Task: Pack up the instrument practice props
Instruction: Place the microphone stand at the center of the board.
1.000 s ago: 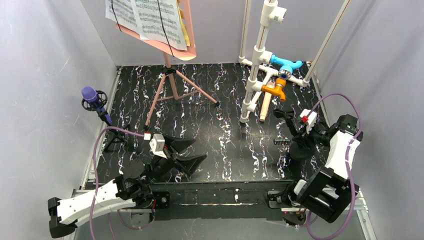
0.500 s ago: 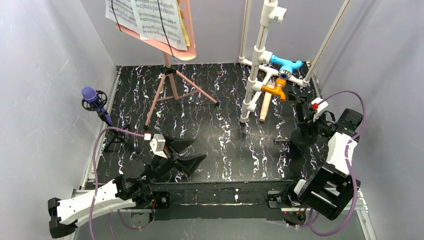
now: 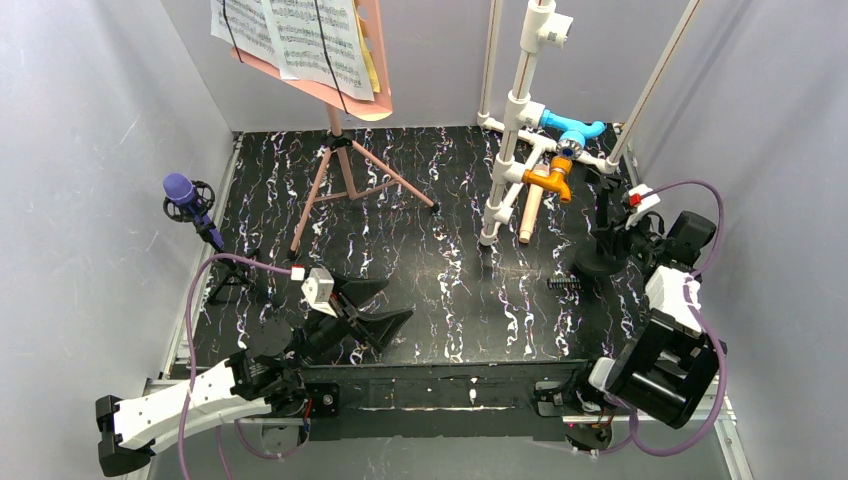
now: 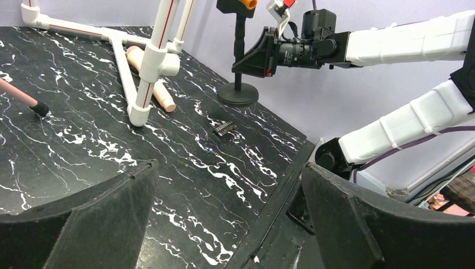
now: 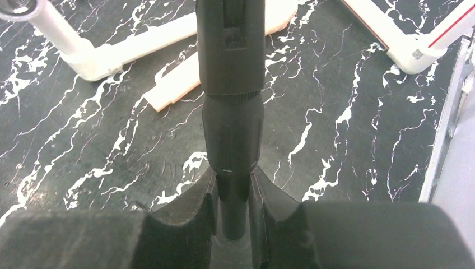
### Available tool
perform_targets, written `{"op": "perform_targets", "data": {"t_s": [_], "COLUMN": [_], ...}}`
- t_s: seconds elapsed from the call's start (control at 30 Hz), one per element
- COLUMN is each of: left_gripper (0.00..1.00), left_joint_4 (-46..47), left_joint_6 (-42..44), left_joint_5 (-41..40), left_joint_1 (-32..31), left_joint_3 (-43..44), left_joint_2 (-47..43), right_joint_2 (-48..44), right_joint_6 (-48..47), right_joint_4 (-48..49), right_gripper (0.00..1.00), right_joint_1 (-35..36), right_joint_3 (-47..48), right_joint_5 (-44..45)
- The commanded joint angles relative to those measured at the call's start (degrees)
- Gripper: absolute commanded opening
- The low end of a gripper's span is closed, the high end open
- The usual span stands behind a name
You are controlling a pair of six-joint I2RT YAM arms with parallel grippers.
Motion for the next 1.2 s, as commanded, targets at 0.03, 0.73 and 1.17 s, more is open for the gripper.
{"op": "perform_targets", "data": {"t_s": [0.03, 0.73, 1.17], "left_gripper": [0.99, 1.0, 1.0], "left_joint_4": [-0.5, -1.5, -1.5], "left_joint_6": [1.2, 1.8, 2.9], "left_joint_5": [-1.9, -3.5, -4.9], "left_joint_1": [0.0, 0.0, 0.0], "left_joint_3": [1.0, 2.0, 3.8], "left_joint_2": [-0.3, 1.6, 5.1], "right_joint_2": [1.8, 11.9, 20.9], "right_joint_6": [7.3, 15.3, 18.1], "right_joint_4": [15.0, 27.4, 32.3], "right_gripper": [0.01, 0.01, 0.01], "right_joint_1": [1.3, 6.2, 9.2], "right_joint_3": [0.9, 4.6, 10.1], "right_joint_5": [0.6, 3.4, 5.8]}}
